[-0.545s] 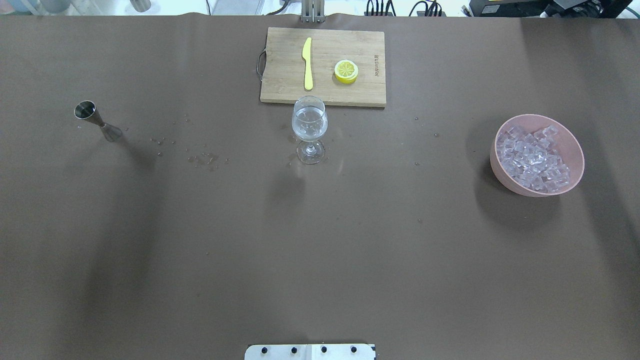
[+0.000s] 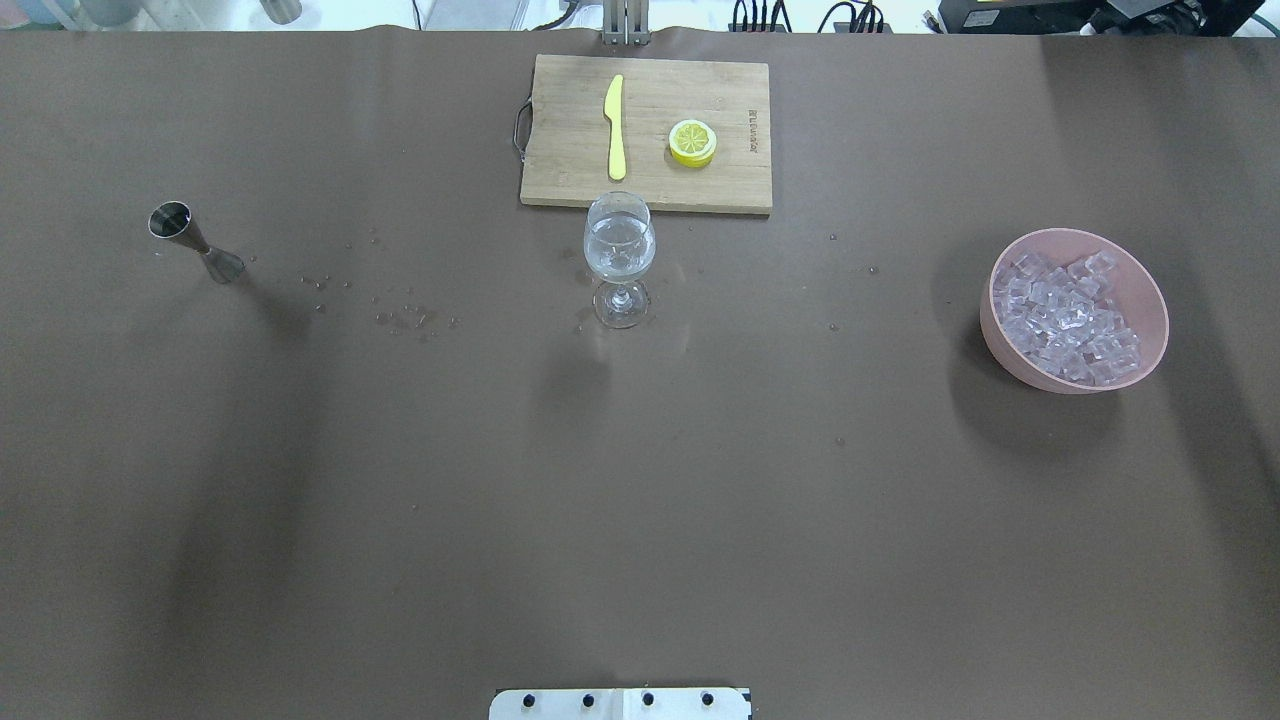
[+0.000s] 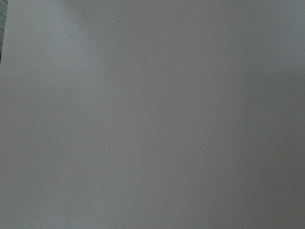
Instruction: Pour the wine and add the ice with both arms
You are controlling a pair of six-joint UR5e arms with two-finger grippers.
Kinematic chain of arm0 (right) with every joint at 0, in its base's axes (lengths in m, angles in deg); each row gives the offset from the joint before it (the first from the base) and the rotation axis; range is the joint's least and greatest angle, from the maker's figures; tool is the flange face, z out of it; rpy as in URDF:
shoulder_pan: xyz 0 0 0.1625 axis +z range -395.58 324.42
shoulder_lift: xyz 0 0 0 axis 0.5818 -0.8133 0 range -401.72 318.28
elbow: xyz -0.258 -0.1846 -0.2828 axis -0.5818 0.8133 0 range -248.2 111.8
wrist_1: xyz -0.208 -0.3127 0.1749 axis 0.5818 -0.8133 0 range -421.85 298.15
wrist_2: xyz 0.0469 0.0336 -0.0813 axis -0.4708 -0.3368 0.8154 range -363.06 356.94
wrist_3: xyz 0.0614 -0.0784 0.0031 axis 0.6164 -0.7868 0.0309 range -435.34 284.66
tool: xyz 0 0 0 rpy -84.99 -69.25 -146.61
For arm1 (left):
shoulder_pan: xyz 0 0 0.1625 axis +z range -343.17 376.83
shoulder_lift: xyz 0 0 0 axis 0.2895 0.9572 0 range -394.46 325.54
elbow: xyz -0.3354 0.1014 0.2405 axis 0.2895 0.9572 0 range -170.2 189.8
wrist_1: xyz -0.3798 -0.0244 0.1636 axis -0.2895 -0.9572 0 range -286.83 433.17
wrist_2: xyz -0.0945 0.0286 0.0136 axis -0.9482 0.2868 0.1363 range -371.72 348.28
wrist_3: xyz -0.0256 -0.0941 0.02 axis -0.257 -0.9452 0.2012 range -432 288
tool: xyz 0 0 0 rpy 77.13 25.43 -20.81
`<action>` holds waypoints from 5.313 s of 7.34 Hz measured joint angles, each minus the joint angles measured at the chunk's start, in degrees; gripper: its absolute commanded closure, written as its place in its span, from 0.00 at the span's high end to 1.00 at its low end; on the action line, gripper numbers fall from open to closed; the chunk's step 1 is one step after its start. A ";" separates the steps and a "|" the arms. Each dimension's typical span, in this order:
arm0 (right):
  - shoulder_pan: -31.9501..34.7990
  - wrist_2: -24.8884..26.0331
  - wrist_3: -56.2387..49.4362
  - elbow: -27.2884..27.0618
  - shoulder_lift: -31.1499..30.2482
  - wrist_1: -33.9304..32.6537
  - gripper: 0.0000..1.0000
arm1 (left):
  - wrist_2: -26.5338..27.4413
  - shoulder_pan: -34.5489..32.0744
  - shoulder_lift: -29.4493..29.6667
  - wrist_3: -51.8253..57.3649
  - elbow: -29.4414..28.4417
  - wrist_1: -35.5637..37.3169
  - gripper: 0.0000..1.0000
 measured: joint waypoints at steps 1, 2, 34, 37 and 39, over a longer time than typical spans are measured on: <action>0.00 0.00 0.00 -0.01 0.01 0.02 1.00 | -0.03 0.00 0.00 0.00 0.07 -0.02 0.98; 0.00 0.00 0.01 -0.03 0.01 0.03 1.00 | -0.15 -0.01 0.00 -0.02 0.11 -0.10 0.98; -1.14 -1.35 -0.50 -0.49 0.70 0.26 1.00 | -2.94 2.32 1.99 -11.21 6.35 0.38 0.98; -1.17 -1.53 -0.58 -0.36 0.70 0.41 1.00 | -3.84 6.99 2.26 -28.72 13.64 0.35 0.98; -1.47 -1.03 -0.54 -0.35 0.72 0.46 1.00 | -1.18 12.12 3.46 -41.80 17.88 0.27 0.98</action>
